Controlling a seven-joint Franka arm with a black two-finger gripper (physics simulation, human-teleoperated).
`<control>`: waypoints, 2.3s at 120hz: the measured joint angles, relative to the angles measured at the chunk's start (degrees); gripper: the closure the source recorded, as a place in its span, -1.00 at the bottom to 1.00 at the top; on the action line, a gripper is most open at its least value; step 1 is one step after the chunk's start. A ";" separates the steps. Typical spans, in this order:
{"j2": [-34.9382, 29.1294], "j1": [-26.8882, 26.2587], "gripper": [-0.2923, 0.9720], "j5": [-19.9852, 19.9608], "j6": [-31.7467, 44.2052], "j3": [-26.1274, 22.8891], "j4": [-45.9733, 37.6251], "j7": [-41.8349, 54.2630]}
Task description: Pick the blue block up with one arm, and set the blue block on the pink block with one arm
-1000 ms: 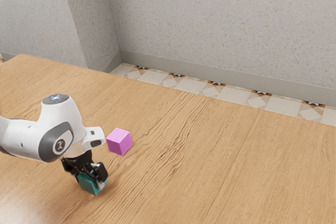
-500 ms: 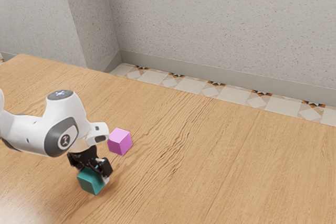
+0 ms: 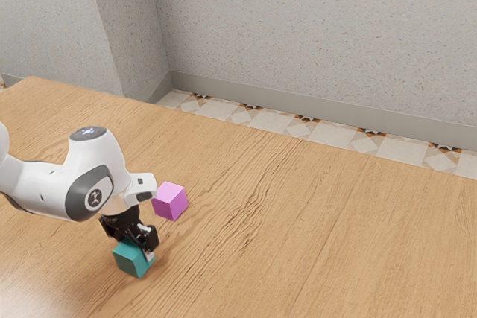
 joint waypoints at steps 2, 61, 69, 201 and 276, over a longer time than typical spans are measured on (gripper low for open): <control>-0.08 0.00 -0.15 0.01 -0.01 0.00 0.00 0.03; 0.56 0.89 -0.08 2.04 -15.72 4.46 19.18 0.52; 5.32 1.93 -0.08 2.56 -19.70 4.75 25.28 0.58; 20.54 -0.46 -0.08 6.57 -27.52 4.25 44.77 2.11; 18.29 -0.62 -0.07 6.70 -24.57 4.48 40.91 -0.59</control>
